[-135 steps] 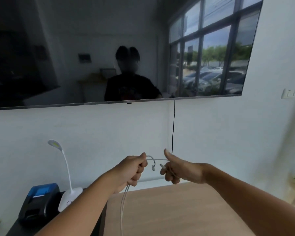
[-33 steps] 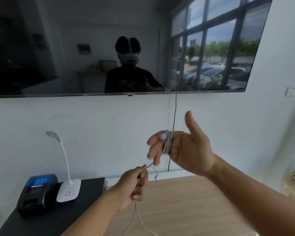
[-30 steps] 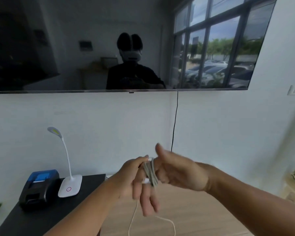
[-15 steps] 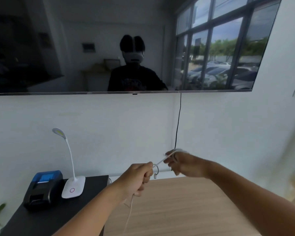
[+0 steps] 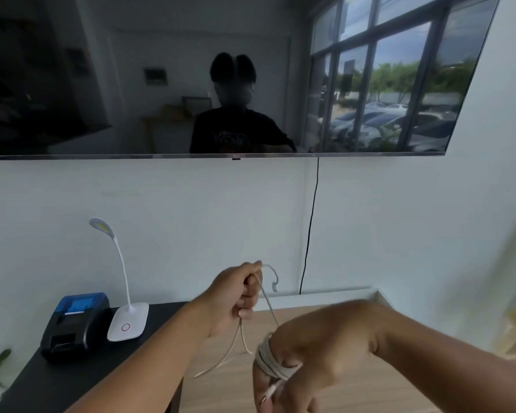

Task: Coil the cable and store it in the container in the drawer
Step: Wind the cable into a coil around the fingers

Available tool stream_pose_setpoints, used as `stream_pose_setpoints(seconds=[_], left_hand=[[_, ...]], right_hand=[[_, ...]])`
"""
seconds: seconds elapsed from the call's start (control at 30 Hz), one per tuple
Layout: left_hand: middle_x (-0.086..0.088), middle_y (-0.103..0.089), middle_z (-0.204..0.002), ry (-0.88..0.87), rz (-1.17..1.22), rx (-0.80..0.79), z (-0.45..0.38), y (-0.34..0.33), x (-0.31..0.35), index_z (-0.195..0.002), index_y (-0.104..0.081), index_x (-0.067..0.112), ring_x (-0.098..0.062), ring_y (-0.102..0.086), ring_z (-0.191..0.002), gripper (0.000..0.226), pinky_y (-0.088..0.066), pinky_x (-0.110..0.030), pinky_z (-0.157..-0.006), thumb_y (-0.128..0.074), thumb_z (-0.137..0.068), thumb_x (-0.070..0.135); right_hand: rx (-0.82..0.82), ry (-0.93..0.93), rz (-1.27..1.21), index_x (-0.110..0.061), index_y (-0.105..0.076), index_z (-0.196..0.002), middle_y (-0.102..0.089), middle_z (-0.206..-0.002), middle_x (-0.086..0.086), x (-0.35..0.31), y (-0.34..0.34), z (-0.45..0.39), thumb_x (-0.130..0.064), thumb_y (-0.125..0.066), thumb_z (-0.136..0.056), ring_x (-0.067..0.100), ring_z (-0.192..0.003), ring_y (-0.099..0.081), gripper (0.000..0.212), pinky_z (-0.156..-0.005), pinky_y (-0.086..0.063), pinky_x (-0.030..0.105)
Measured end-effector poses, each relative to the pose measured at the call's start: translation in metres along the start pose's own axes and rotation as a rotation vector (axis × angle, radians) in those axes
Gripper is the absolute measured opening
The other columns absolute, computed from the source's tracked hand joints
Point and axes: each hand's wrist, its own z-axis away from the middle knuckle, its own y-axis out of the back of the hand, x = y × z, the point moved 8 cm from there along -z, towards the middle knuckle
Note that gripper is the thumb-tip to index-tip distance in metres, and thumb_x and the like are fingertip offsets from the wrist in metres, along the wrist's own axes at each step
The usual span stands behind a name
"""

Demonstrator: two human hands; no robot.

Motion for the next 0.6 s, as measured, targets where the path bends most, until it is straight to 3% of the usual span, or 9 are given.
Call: stream_pose_setpoints(seconds=[0.1, 0.23, 0.3, 0.37, 0.4, 0.43, 0.5, 0.57, 0.6], left_hand=[[0.003, -0.025, -0.056, -0.090, -0.178, -0.028, 0.004, 0.003, 0.023, -0.056, -0.039, 0.025, -0.014, -0.018, -0.046, 0.046, -0.020, -0.027, -0.046, -0.047, -0.101, 0.031], [0.002, -0.019, -0.063, -0.152, -0.455, -0.012, 0.013, 0.002, 0.027, -0.060, -0.029, 0.026, -0.017, -0.015, -0.053, 0.041, -0.014, -0.034, -0.055, -0.048, -0.096, 0.036], [0.002, -0.020, -0.063, -0.174, -0.482, -0.014, 0.015, -0.001, 0.021, -0.061, -0.031, 0.026, -0.015, -0.015, -0.052, 0.043, -0.013, -0.038, -0.058, -0.045, -0.100, 0.035], [0.003, -0.022, -0.061, -0.174, -0.461, -0.014, 0.015, -0.001, 0.013, -0.059, -0.033, 0.026, -0.014, -0.017, -0.050, 0.045, -0.013, -0.039, -0.059, -0.043, -0.102, 0.035], [0.004, -0.024, -0.060, -0.166, -0.434, -0.011, 0.014, 0.001, 0.008, -0.058, -0.034, 0.026, -0.014, -0.017, -0.050, 0.046, -0.014, -0.038, -0.057, -0.043, -0.103, 0.035], [0.005, -0.024, -0.059, -0.154, -0.395, -0.006, 0.014, 0.003, 0.005, -0.058, -0.035, 0.025, -0.014, -0.017, -0.049, 0.046, -0.016, -0.035, -0.054, -0.043, -0.103, 0.035], [0.005, -0.025, -0.058, -0.115, -0.284, 0.003, 0.014, 0.010, -0.005, -0.060, -0.036, 0.023, -0.015, -0.018, -0.049, 0.045, -0.022, -0.029, -0.049, -0.044, -0.103, 0.036], [0.005, -0.026, -0.059, -0.076, -0.175, 0.009, 0.014, 0.018, -0.016, -0.061, -0.039, 0.023, -0.014, -0.019, -0.049, 0.044, -0.024, -0.027, -0.047, -0.044, -0.102, 0.037], [0.005, -0.026, -0.059, -0.053, -0.131, 0.015, 0.014, 0.022, -0.022, -0.060, -0.041, 0.023, -0.014, -0.019, -0.049, 0.044, -0.023, -0.028, -0.046, -0.044, -0.102, 0.037]], right_hand=[[0.023, -0.278, 0.123, -0.005, -0.071, -0.112, -0.079, -0.111, 0.013, 0.054, -0.001, -0.009, -0.027, -0.060, -0.097, 0.017, -0.081, -0.070, 0.029, -0.061, -0.046, 0.003], [0.319, -0.466, 0.313, -0.009, -0.074, -0.093, -0.079, -0.104, 0.007, 0.114, 0.041, 0.001, -0.027, -0.061, -0.083, 0.023, -0.092, -0.073, 0.024, -0.084, -0.060, 0.034], [0.430, -0.458, 0.227, -0.001, -0.075, -0.097, -0.079, -0.104, 0.010, 0.132, 0.056, 0.004, -0.019, -0.061, -0.086, 0.019, -0.101, -0.073, 0.025, -0.091, -0.058, 0.037], [0.489, -0.400, 0.032, 0.007, -0.072, -0.104, -0.077, -0.101, -0.002, 0.139, 0.065, 0.004, -0.013, -0.056, -0.093, -0.001, -0.092, -0.071, 0.028, -0.086, -0.053, 0.020], [0.529, -0.350, -0.089, 0.009, -0.070, -0.108, -0.076, -0.105, -0.001, 0.140, 0.073, 0.000, -0.013, -0.055, -0.094, -0.003, -0.092, -0.070, 0.030, -0.083, -0.050, 0.015], [0.561, -0.299, -0.217, 0.006, -0.067, -0.113, -0.075, -0.115, 0.008, 0.139, 0.080, -0.002, -0.011, -0.054, -0.094, 0.004, -0.101, -0.070, 0.029, -0.085, -0.052, 0.017], [0.651, -0.197, -0.451, -0.002, -0.064, -0.120, -0.062, -0.140, 0.028, 0.133, 0.094, -0.004, 0.005, -0.049, -0.095, 0.028, -0.122, -0.064, 0.030, -0.107, -0.047, 0.030], [0.880, 0.117, -0.741, 0.004, -0.064, -0.112, -0.060, -0.136, 0.036, 0.123, 0.115, 0.012, -0.001, -0.047, -0.083, 0.042, -0.119, -0.063, 0.034, -0.113, -0.042, 0.045], [0.929, 0.297, -0.891, 0.009, -0.061, -0.116, -0.063, -0.131, 0.037, 0.116, 0.121, 0.024, -0.014, -0.051, -0.073, 0.045, -0.117, -0.064, 0.050, -0.111, -0.043, 0.047]])
